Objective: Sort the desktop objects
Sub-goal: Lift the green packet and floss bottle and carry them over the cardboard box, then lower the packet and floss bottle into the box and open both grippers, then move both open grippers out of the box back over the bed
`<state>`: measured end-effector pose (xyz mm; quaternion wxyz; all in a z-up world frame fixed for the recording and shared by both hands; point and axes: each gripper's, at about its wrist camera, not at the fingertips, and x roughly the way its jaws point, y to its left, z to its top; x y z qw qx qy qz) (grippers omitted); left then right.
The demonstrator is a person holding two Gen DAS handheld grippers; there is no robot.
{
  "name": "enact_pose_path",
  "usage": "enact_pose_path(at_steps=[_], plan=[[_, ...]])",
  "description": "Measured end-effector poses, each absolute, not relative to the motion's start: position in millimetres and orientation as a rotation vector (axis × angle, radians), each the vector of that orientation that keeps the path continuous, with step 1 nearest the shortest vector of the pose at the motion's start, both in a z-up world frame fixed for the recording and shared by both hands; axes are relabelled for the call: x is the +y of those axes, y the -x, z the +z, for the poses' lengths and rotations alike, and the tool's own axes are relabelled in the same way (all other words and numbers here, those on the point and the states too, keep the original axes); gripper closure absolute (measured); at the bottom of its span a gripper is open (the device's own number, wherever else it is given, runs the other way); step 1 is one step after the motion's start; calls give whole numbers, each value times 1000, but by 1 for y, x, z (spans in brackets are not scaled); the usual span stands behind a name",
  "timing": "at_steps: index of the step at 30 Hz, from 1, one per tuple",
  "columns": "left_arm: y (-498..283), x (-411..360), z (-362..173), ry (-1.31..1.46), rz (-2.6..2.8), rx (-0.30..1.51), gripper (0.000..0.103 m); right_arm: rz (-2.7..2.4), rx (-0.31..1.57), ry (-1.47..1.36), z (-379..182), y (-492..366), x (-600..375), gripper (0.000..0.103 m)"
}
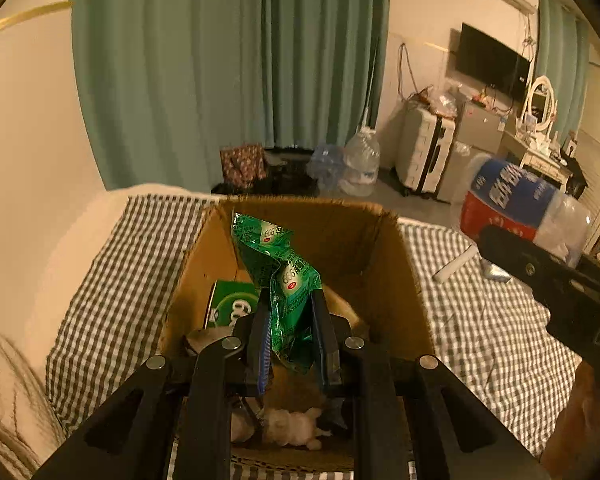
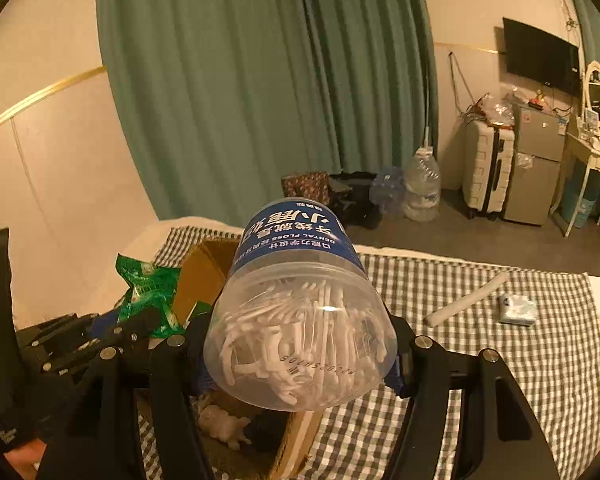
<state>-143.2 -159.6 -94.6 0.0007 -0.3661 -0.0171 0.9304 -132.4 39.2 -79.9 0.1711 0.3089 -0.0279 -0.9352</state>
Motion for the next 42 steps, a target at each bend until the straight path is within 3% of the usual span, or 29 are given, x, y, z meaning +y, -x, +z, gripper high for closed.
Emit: enact_pose_path(at_steps=[18, 31, 35, 40, 42], plan=[[176, -174, -158, 1369, 2828, -140, 86, -2534, 33, -1042, -144, 204, -14, 40], [180, -176, -163, 1378, 2835, -139, 81, -2521, 97, -1115, -157, 216, -24, 39], [178, -175, -158, 1370, 2833, -147, 71, -2532, 80, -1085, -147, 211, -23, 39], [168, -174, -137, 1314, 2892, -131, 33, -2565, 74, -1024, -121, 200, -20, 36], [163, -176, -126, 1283, 2921, -133, 27, -2582, 68, -1006, -112, 195, -16, 36]])
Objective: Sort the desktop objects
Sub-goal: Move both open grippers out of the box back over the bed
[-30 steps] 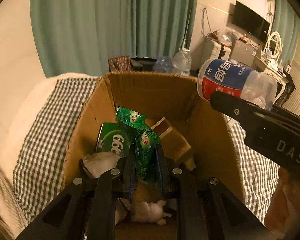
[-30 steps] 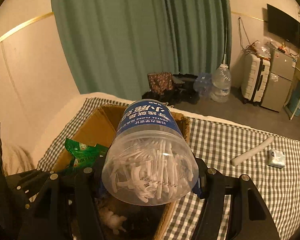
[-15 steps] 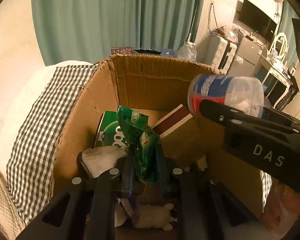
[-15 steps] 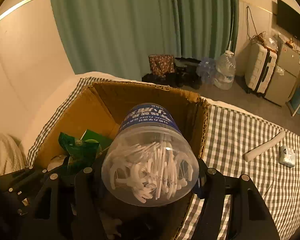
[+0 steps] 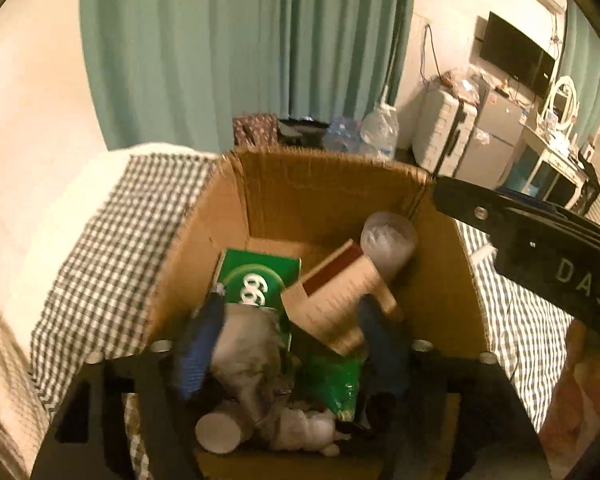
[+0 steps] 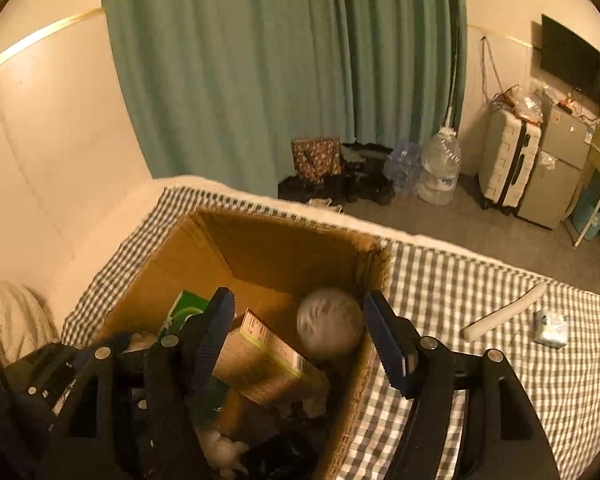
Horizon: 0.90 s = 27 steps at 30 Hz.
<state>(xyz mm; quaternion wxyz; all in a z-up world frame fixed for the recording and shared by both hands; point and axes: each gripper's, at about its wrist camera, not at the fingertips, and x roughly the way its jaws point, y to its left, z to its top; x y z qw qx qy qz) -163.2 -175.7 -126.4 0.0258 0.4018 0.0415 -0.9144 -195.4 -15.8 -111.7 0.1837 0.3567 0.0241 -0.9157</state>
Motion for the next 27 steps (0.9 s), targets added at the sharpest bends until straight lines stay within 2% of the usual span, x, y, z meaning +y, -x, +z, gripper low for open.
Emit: enact_pose_path(at_steps=[5, 12, 15, 17, 23, 27], plan=[[153, -175, -104, -1185, -2844, 139, 20, -2640, 27, -955, -83, 180, 3, 33], [133, -157, -61, -1055, -2911, 128, 5, -2712, 0, -870, -41, 152, 36, 26], [123, -145, -44, -999, -2946, 120, 4, -2751, -10, -827, -23, 137, 52, 21], [116, -134, -34, -961, -2967, 112, 0, -2770, -18, -801, -14, 129, 61, 18], [104, -103, -9, -906, -3021, 74, 0, -2856, -38, -757, 6, 106, 94, 5], [96, -78, 4, -864, -3061, 25, 0, -2901, -107, -734, 17, 94, 119, 2]])
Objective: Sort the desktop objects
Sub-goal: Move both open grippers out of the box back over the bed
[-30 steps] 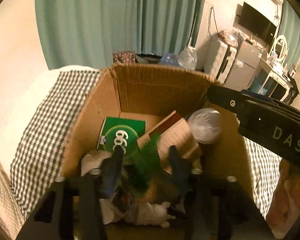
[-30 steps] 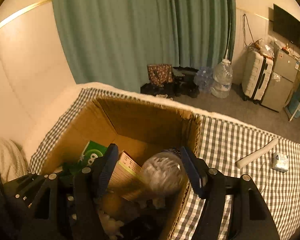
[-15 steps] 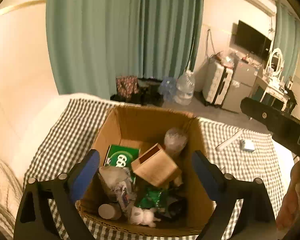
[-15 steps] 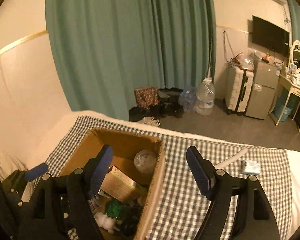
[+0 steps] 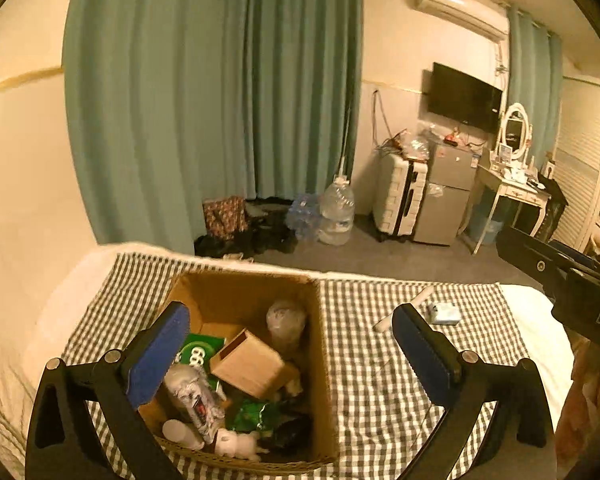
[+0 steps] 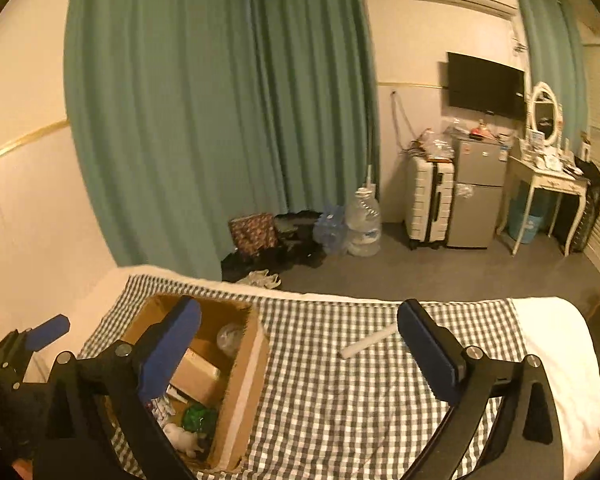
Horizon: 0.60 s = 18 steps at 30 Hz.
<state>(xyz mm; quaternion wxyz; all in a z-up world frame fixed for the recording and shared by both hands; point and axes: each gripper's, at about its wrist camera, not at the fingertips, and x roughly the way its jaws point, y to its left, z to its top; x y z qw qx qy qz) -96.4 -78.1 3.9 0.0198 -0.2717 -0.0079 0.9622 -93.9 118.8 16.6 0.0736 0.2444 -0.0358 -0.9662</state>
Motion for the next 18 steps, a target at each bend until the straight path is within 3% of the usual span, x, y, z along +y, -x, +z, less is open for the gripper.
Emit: enact_pose_path(at_steps=[18], plan=[[91, 4, 10, 796, 2899, -4, 0, -3029, -182, -730, 25, 60, 230, 0]])
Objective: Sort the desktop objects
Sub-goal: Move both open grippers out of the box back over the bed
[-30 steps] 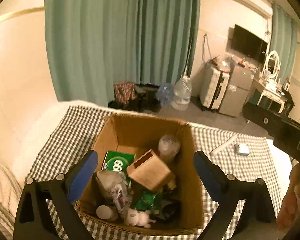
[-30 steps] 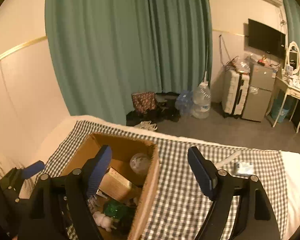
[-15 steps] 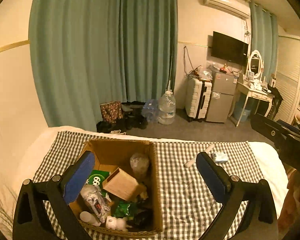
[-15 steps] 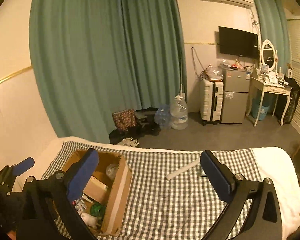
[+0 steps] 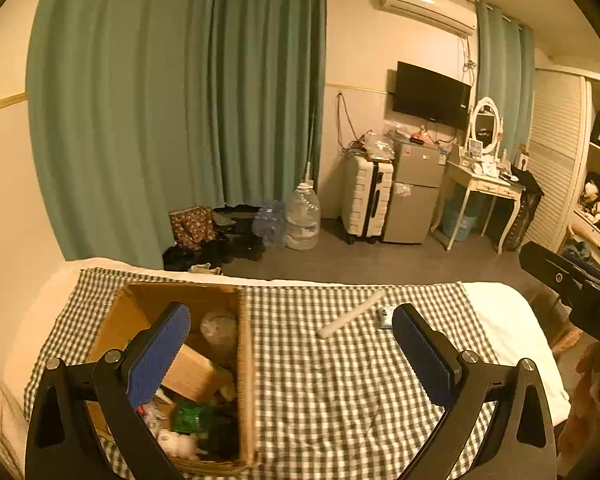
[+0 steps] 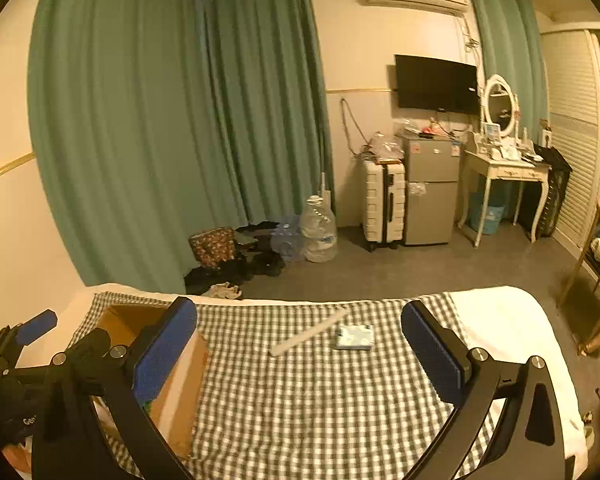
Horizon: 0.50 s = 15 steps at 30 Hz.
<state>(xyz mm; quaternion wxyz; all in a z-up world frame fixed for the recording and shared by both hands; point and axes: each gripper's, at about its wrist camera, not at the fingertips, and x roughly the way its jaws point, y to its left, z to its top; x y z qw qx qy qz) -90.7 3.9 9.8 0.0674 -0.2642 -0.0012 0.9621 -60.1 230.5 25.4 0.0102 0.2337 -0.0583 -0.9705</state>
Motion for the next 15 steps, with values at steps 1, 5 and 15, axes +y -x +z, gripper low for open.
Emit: enact_pose_path(at_steps=[1, 5, 15], plan=[[91, 7, 9, 794, 2895, -5, 0, -3036, -191, -737, 23, 60, 239, 0], [96, 21, 3, 796, 2873, -9, 0, -3055, -207, -758, 16, 61, 263, 0], [122, 48, -17, 838, 2813, 10, 0, -3057, -243, -828, -14, 79, 299, 0]])
